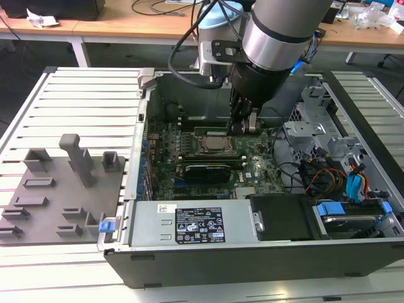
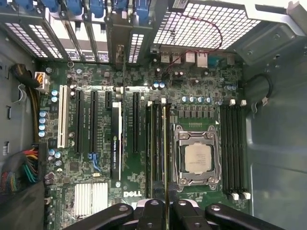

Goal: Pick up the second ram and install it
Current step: 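Insert the second ram into the second slot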

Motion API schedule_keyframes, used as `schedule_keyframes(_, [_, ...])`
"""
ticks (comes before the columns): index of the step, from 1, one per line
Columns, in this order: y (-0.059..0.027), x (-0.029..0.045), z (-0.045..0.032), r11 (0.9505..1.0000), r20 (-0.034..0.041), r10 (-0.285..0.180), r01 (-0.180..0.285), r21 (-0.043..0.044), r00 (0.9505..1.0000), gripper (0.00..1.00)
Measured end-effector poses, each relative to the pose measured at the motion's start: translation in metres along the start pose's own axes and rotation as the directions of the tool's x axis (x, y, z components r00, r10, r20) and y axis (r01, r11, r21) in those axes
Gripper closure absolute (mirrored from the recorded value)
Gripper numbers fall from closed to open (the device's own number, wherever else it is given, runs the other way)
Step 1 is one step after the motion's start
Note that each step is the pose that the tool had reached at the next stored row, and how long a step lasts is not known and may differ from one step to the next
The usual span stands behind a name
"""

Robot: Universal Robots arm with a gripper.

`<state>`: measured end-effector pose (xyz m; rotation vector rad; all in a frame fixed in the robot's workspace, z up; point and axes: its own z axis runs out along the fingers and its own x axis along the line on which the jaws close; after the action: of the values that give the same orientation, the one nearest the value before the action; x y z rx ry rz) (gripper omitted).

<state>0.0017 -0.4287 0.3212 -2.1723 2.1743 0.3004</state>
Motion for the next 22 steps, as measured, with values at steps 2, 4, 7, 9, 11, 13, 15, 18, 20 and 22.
schedule_keyframes(2, [-0.0002,0.0004,0.0022,1.0,0.0,0.0,0.0,0.0,1.0,0.87])
schedule_keyframes(4, [-0.0005,0.0008,0.0044,1.0,0.0,0.0,0.0,0.0,1.0,0.87])
schedule_keyframes(7, [-0.0009,0.0015,0.0084,1.0,0.0,0.0,0.0,0.0,1.0,0.87])
schedule_keyframes(9, [-0.0011,0.0019,0.0106,1.0,-0.0001,0.0,0.0,0.0,1.0,0.87])
schedule_keyframes(11, [-0.0013,0.0023,0.0129,1.0,-0.0001,0.0,0.0,0.0,1.0,0.87])
schedule_keyframes(13, [-0.0017,0.003,0.0171,1.0,0.0,0.0,0.0,0.0,1.0,0.87])
schedule_keyframes(15, [-0.0019,0.0034,0.0191,1.0,0.0,0.0,0.0,0.0,1.0,0.87])
schedule_keyframes(18, [-0.0023,0.0041,0.0231,1.0,0.0,0.0,0.0,0.0,1.0,0.87])
schedule_keyframes(20, [-0.0027,0.0047,0.0264,1.0,0.0,0.0,0.0,0.0,1.0,0.87])
schedule_keyframes(22, [-0.0031,0.0054,0.0303,1.0,0.0,0.0,0.0,0.0,1.0,0.87])
